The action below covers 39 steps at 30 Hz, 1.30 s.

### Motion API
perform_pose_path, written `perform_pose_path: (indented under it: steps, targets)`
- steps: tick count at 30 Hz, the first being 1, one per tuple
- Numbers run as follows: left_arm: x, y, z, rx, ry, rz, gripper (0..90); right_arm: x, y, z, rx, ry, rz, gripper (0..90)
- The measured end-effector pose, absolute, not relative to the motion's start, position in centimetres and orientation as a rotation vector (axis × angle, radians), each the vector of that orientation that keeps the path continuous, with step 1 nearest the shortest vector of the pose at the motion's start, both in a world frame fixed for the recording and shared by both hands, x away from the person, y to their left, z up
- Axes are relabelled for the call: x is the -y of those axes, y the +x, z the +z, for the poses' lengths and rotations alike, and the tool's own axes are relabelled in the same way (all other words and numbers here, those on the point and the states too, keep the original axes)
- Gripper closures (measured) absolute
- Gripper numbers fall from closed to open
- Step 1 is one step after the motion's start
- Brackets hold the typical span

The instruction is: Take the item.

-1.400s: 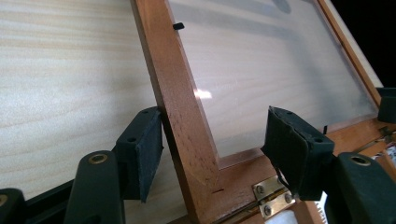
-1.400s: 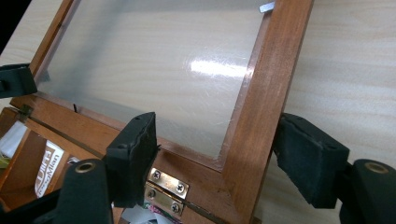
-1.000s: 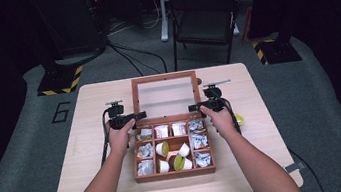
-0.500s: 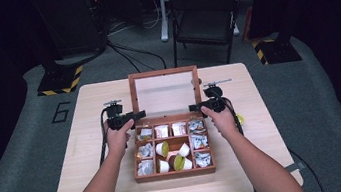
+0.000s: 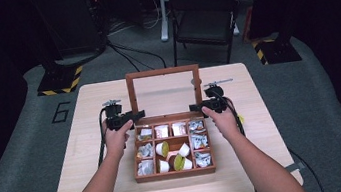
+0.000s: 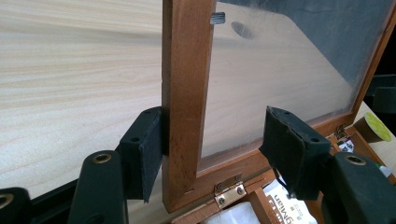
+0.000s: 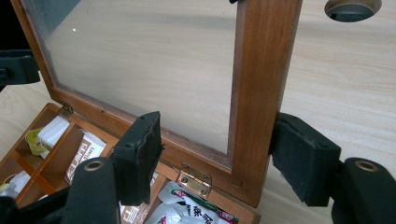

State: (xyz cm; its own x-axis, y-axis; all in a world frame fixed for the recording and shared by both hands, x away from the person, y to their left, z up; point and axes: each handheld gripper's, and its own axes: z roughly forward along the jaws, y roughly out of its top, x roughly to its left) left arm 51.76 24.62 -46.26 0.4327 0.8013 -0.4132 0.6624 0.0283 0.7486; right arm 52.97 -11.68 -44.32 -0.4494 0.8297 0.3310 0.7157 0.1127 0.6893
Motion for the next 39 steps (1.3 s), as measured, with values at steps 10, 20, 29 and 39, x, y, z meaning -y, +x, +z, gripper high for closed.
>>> perform_pose_path:
  steps: [10,20,29,39]
  targets:
    - [-24.7,51.4,-45.7,-1.278,1.638,0.175,39.0,11.7,52.4,-44.0,-2.222,1.552,1.269,34.7]
    - [-25.0,50.3,-43.8,-1.203,1.597,0.195,41.6,11.9,51.6,-42.4,-2.197,1.498,1.337,39.2]
    - [-24.8,49.1,-42.5,-1.138,1.661,0.261,39.0,11.9,50.7,-41.7,-2.221,1.464,1.330,38.9]
    - [-24.9,48.0,-41.7,-1.098,1.666,0.264,36.1,12.2,49.6,-40.7,-2.217,1.427,1.372,36.3]
